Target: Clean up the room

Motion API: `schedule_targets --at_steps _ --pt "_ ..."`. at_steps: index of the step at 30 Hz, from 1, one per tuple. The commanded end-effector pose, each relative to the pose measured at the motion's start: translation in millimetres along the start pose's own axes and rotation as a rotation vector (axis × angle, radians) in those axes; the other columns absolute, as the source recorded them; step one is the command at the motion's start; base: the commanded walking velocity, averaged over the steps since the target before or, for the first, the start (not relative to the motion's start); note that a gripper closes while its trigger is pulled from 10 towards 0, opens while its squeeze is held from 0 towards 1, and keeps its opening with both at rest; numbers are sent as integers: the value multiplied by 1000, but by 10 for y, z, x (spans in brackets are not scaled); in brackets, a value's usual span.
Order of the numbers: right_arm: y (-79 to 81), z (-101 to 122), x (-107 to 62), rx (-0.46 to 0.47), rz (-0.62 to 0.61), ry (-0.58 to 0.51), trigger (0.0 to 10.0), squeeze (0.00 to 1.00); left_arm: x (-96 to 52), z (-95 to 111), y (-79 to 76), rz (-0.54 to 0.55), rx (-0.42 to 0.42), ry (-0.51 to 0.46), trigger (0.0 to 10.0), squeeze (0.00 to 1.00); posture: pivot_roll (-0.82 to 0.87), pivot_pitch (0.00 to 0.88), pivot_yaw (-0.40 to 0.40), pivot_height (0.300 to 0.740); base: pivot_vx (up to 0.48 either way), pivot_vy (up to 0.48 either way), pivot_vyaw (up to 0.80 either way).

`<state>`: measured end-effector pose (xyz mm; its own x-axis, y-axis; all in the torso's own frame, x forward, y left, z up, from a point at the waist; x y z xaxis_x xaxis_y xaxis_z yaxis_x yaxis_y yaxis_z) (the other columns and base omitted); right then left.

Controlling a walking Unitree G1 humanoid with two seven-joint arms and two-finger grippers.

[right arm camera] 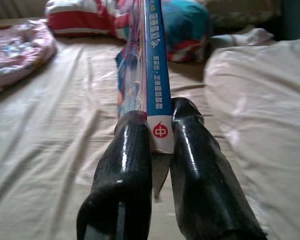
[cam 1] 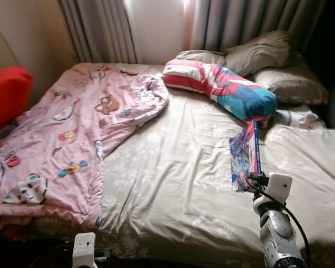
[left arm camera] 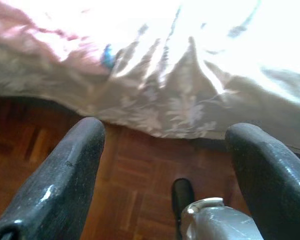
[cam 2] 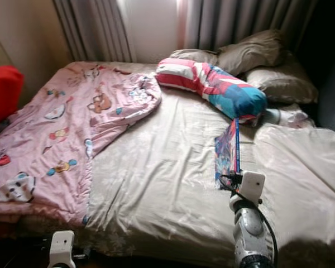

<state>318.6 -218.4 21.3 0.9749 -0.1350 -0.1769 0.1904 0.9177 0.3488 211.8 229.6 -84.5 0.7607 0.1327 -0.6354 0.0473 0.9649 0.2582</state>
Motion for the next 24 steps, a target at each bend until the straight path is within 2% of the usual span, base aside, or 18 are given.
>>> schedule_targets --at_steps 1,8,18,22,24 --pt "22 82 34 2 7 -32 10000 0 -10 -42 3 -4 -7 18 10000 0 -39 0 9 740 0 0 -750" --pt "46 99 52 -12 9 -39 10000 0 -31 -112 9 -5 -13 44 10000 0 -32 0 5 740 0 0 0" --pt "42 86 52 2 7 -29 10000 0 -46 -159 8 -8 -15 62 10000 0 -31 3 6 740 259 0 0" --pt "39 91 52 6 6 -33 10000 0 -50 -174 9 -10 -13 69 10000 0 -31 3 5 740 289 0 -713" --pt "39 96 51 5 6 -38 10000 0 -53 -182 10 -10 -14 72 10000 0 -31 4 5 740 289 0 0"
Point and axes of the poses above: a point about 5 cm out from each wrist's last joint towards the gripper, its own x axis pointing out of the wrist towards the gripper, its own z axis along the axis of the wrist's last joint, y = z × x, the point moved 3 cm from there along x, pointing out of the wrist towards the gripper, and after that the axes turned 15 degrees about x, right-handed, at the moved point
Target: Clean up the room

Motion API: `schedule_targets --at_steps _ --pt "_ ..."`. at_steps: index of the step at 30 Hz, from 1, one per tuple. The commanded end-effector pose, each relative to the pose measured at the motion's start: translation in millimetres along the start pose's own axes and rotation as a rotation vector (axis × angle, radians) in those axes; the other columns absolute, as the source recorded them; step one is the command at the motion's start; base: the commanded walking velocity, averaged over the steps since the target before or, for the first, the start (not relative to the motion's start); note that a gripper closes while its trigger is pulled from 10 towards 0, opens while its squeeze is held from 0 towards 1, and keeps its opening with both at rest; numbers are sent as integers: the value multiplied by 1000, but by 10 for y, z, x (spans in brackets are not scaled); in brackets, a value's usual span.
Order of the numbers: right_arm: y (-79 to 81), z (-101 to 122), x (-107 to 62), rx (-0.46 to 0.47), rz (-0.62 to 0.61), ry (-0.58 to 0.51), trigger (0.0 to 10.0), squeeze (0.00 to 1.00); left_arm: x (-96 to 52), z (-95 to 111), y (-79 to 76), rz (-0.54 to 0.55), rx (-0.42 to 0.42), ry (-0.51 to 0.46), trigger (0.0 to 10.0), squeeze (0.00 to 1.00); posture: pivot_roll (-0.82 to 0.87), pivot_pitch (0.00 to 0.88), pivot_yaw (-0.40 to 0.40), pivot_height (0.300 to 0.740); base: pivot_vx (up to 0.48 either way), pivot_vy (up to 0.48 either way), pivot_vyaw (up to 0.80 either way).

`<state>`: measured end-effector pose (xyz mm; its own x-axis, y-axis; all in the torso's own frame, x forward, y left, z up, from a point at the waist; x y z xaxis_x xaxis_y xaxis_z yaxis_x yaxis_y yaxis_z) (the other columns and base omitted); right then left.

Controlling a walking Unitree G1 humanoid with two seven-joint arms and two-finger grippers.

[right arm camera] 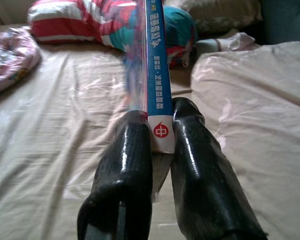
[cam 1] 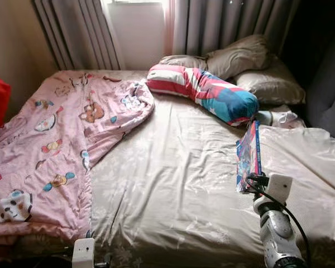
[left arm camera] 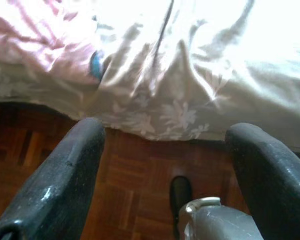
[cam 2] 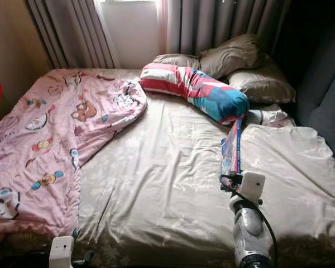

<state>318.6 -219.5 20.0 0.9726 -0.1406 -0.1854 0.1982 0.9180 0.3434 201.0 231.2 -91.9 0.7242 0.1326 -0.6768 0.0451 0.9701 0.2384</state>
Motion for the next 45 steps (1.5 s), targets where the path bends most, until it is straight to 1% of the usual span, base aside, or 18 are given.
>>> schedule_targets --at_steps 1,6,23,28,34,38,42,44,45 --pt "55 105 46 8 15 -44 10000 0 -18 -58 20 2 2 19 10000 0 -31 4 5 740 289 0 0" --pt "65 111 50 3 19 -48 10000 0 -23 -72 18 3 0 23 10000 0 -29 5 4 740 280 0 0" --pt "70 85 50 9 13 -37 10000 0 -52 -157 26 2 1 50 10000 0 -25 11 2 740 0 0 0" --pt "77 82 52 9 20 -33 10000 0 -54 -166 24 1 1 56 10000 0 -26 11 2 740 0 0 -771" --pt "79 70 51 0 21 -28 10000 0 -55 -174 15 -1 5 60 10000 0 -30 10 3 740 0 0 0" --pt "118 25 41 -18 58 0 10000 0 -55 -178 2 -5 7 63 10000 0 -31 11 1 740 0 0 0" --pt "100 15 36 -26 50 5 10000 0 -57 -185 -2 -7 9 65 10000 0 -33 11 3 740 0 0 0" --pt "99 19 38 -34 49 4 10000 0 -59 -190 -1 -9 11 68 10000 0 -36 9 4 740 0 0 0" --pt "105 21 40 -53 56 6 10000 0 -60 -192 1 -9 11 69 10000 0 -39 7 5 740 0 0 0"
Point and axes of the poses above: a point about 5 cm out from each wrist's last joint towards the gripper, its own x axis pointing out of the wrist towards the gripper, its own z axis along the axis of the wrist's last joint, y = z × x, the point moved 3 cm from there along x, pointing out of the wrist towards the gripper, and after that the axes turned 15 degrees about x, right-handed, at the moved point
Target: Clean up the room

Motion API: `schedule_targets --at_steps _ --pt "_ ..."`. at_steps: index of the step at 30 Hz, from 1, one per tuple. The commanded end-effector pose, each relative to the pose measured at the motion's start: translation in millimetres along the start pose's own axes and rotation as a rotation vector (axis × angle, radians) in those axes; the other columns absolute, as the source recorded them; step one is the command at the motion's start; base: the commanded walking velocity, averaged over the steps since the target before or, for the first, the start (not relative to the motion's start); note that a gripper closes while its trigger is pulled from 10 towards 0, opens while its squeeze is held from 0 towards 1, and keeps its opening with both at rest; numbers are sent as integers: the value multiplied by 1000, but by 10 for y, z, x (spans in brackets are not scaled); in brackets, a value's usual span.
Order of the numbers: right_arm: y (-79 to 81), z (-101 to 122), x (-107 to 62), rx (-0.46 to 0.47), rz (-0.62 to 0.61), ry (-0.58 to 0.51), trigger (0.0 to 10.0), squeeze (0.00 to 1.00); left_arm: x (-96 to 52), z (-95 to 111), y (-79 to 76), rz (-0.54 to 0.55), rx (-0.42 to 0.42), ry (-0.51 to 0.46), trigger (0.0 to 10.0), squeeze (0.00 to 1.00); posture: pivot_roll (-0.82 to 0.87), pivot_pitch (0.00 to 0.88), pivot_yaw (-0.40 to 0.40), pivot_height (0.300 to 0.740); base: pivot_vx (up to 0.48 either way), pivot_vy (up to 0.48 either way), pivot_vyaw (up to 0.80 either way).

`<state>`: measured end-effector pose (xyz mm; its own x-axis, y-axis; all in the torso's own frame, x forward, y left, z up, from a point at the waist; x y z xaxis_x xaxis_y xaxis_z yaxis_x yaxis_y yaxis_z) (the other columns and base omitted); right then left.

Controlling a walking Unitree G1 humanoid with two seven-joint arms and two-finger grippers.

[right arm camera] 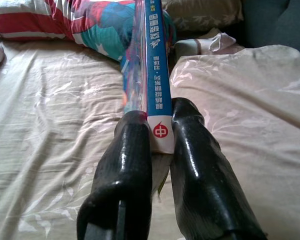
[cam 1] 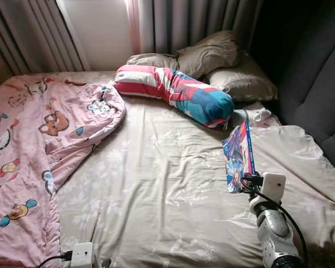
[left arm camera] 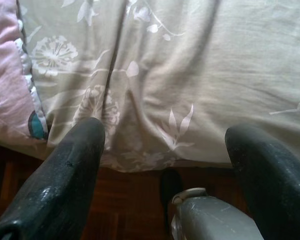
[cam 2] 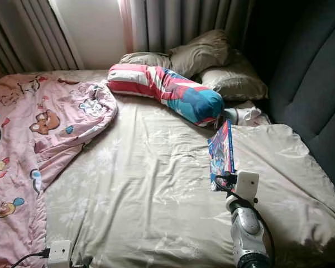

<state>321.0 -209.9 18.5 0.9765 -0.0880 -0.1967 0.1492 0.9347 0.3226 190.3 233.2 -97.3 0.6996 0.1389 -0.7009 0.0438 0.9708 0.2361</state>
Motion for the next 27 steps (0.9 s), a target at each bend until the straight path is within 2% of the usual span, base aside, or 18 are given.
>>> schedule_targets --at_steps 1,6,14,23,27 --pt "18 70 27 -35 14 -20 10000 0 -19 -79 0 -8 15 34 10000 0 -39 7 5 740 0 0 0" --pt "106 10 27 -121 72 20 10000 0 -23 -96 1 -13 23 43 10000 0 -45 5 10 740 0 0 0" --pt "171 -8 18 -116 111 21 10000 0 -33 -139 -13 -21 34 63 10000 0 -46 0 12 701 0 0 0" --pt "164 -12 22 -123 107 30 10000 0 -39 -160 -14 -21 35 72 10000 0 -41 7 11 701 0 0 0" --pt "142 -65 32 -146 93 79 10000 0 -47 -182 -15 -21 33 79 10000 0 -43 11 11 701 0 0 0"
Point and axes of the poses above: a point about 5 cm out from each wrist's last joint towards the gripper, its own x axis pointing out of the wrist towards the gripper, its own z axis along the axis of the wrist's last joint, y = z × x, the point moved 3 cm from there along x, pointing out of the wrist towards the gripper, and after that the axes turned 15 degrees about x, right-handed, at the moved point
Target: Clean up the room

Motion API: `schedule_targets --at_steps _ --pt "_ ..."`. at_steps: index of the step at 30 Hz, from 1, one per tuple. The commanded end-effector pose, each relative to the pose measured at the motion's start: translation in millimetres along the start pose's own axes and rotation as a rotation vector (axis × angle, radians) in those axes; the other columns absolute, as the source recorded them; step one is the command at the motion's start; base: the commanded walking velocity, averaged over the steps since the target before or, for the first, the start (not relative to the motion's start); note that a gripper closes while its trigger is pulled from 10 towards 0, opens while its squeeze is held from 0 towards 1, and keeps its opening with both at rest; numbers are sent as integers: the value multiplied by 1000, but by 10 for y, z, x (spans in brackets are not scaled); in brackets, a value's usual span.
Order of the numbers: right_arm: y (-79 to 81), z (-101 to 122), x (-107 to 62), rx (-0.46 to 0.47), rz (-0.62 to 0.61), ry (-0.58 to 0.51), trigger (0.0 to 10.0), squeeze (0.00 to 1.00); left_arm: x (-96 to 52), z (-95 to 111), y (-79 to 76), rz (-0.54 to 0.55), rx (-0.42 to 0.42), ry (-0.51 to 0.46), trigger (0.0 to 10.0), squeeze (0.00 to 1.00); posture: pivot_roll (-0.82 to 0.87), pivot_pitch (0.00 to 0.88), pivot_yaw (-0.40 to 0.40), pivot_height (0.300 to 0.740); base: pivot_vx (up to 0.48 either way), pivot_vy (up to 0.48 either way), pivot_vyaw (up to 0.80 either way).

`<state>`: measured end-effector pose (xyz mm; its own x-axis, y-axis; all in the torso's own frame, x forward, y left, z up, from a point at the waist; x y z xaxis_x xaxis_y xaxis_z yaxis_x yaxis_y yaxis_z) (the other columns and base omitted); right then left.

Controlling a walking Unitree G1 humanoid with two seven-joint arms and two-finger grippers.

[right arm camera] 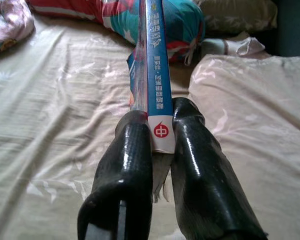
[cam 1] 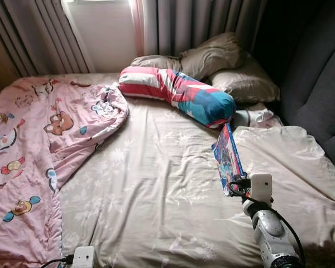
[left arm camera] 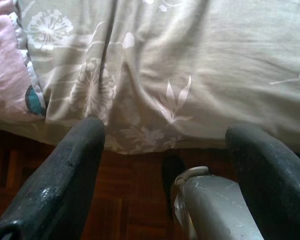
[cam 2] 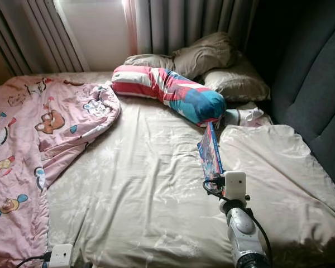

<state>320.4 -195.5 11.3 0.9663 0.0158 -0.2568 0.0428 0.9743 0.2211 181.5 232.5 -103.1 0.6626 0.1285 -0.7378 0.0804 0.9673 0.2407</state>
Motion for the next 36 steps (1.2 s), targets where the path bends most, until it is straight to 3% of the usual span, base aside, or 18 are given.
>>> schedule_targets --at_steps 1,5,19,27,36 --pt "28 75 33 -7 14 -23 10000 0 -21 -86 9 0 2 32 10000 0 -43 12 11 691 0 0 0" --pt "28 106 31 -3 17 -45 10000 0 -23 -93 15 1 0 36 10000 0 -41 15 11 671 0 0 0" --pt "81 85 65 4 23 -20 10000 0 -17 -86 26 2 8 42 10000 0 -38 18 23 671 0 0 0" --pt "118 109 82 15 35 -32 10000 0 -15 -80 49 1 15 41 10000 0 -40 22 33 631 0 0 0" --pt "244 176 169 27 76 -25 10000 0 -12 -64 72 2 25 35 10000 0 -36 24 44 631 0 0 0"
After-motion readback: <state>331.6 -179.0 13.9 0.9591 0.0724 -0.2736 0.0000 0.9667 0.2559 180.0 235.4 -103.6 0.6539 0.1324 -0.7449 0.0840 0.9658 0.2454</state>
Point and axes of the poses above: a point about 5 cm out from each wrist's last joint towards the gripper, its own x axis pointing out of the wrist towards the gripper, its own z axis along the axis of the wrist's last joint, y = z × x, the point moved 3 cm from there along x, pointing out of the wrist towards the gripper, and after that the axes turned 15 degrees about x, right-handed, at the moved point
